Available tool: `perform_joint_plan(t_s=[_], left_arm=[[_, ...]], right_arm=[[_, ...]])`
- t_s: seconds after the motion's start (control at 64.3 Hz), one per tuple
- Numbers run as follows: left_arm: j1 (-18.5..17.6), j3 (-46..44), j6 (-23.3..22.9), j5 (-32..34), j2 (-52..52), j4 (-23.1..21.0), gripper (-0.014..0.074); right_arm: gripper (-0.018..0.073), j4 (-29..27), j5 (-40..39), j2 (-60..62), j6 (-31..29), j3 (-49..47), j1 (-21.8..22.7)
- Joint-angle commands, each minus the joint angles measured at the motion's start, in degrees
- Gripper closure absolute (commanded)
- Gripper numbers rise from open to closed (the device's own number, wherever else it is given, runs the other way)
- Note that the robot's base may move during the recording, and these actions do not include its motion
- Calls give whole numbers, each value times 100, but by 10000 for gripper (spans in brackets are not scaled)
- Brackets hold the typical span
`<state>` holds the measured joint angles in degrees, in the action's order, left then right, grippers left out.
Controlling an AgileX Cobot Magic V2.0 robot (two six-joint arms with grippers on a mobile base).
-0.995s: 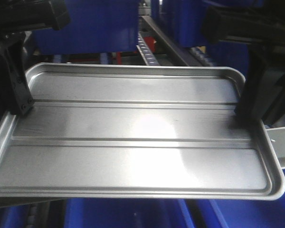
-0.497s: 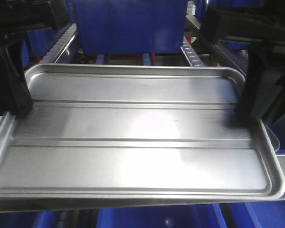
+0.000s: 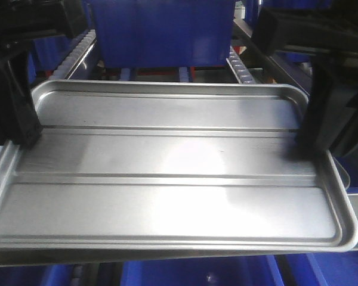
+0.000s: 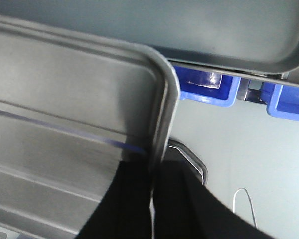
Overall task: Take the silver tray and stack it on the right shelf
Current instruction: 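Lower the held tray with both grippers onto the larger silver tray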
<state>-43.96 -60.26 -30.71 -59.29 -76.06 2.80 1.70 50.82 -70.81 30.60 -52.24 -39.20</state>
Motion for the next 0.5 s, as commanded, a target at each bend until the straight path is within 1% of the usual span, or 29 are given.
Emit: perform_joint_plan(t_s=[0.0, 0.342, 0.482], left_arm=[[-51, -186, 130, -18, 140, 73, 689], [-51, -186, 130, -7, 140, 73, 689], [-51, -186, 130, 197, 140, 73, 689]], right_arm=[[503, 125, -264, 119, -139, -166, 20], [503, 125, -265, 119, -139, -166, 20], [503, 125, -324, 119, -139, -166, 20]])
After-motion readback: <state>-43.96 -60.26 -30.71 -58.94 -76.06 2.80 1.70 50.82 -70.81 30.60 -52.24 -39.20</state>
